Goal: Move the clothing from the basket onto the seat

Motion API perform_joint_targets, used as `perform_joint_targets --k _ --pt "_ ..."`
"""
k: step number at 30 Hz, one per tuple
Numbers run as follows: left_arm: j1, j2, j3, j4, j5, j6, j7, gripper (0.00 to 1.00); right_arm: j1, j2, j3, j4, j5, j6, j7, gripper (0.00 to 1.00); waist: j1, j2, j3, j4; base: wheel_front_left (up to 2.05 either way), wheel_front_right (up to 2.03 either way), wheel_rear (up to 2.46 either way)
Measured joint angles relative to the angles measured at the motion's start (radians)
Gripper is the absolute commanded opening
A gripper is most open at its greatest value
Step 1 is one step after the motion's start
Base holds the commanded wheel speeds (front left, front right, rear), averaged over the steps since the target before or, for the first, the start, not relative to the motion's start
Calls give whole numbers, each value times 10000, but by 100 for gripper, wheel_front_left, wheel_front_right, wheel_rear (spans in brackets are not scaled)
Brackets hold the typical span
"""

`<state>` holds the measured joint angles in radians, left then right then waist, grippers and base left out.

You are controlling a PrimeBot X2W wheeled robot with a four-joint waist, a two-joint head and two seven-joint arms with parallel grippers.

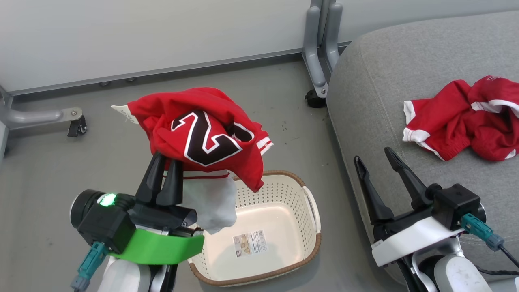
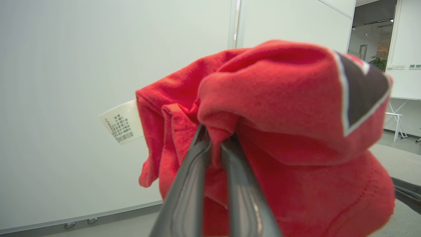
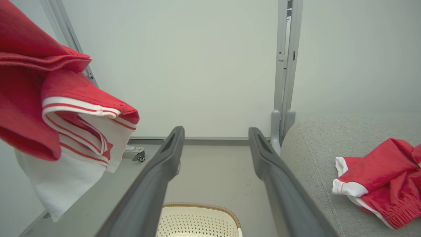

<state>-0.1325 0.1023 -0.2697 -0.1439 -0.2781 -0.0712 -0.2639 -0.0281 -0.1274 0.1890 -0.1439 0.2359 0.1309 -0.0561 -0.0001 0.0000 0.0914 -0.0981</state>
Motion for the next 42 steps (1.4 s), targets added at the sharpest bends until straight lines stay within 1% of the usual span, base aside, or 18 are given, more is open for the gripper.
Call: perform_joint_targets --k 7,12,18,22,24,27,31,39,40,41,42 --pt "1 6 0 36 8 -25 0 0 8 -29 136 -42 86 0 23 100 0 0 -23 33 0 0 0" --pt "1 -23 44 29 13 -25 0 0 -11 -119 744 -313 316 0 205 100 0 0 -37 45 0 0 0" --pt "-2 -42 50 15 17 -25 0 0 -726 -380 2458 -913 913 0 552 100 0 0 87 44 0 0 0" --pt "-19 -58 15 73 44 -25 0 0 -1502 -460 3659 -972 1375 0 604 100 0 0 190 64 0 0 0" --pt "-32 -86 -38 128 56 -36 0 0 -1848 -485 4094 -905 1561 0 594 100 0 0 224 106 0 0 0" --pt "-96 -113 -173 196 65 -71 0 0 -2368 -510 4527 -623 1670 0 497 100 0 0 273 186 0 0 0" --pt "-174 -132 -288 230 77 -94 0 0 -3068 -474 4916 173 1657 0 353 100 0 0 331 263 0 0 0" --pt "-267 -173 -525 238 79 -167 0 0 -4342 -52 5522 2046 1653 0 -144 100 0 0 413 358 0 0 0" --pt "-287 -174 -539 236 79 -169 0 0 -4480 -13 5576 2265 1668 0 -215 96 1 0 412 368 0 0 0" --pt "-305 -178 -546 236 79 -171 0 0 -4562 27 5607 2418 1710 0 -284 39 0 0 410 379 0 0 0" --pt "-327 -182 -552 236 77 -178 0 0 -4650 71 5649 2602 1758 0 -359 0 0 0 409 396 0 0 0"
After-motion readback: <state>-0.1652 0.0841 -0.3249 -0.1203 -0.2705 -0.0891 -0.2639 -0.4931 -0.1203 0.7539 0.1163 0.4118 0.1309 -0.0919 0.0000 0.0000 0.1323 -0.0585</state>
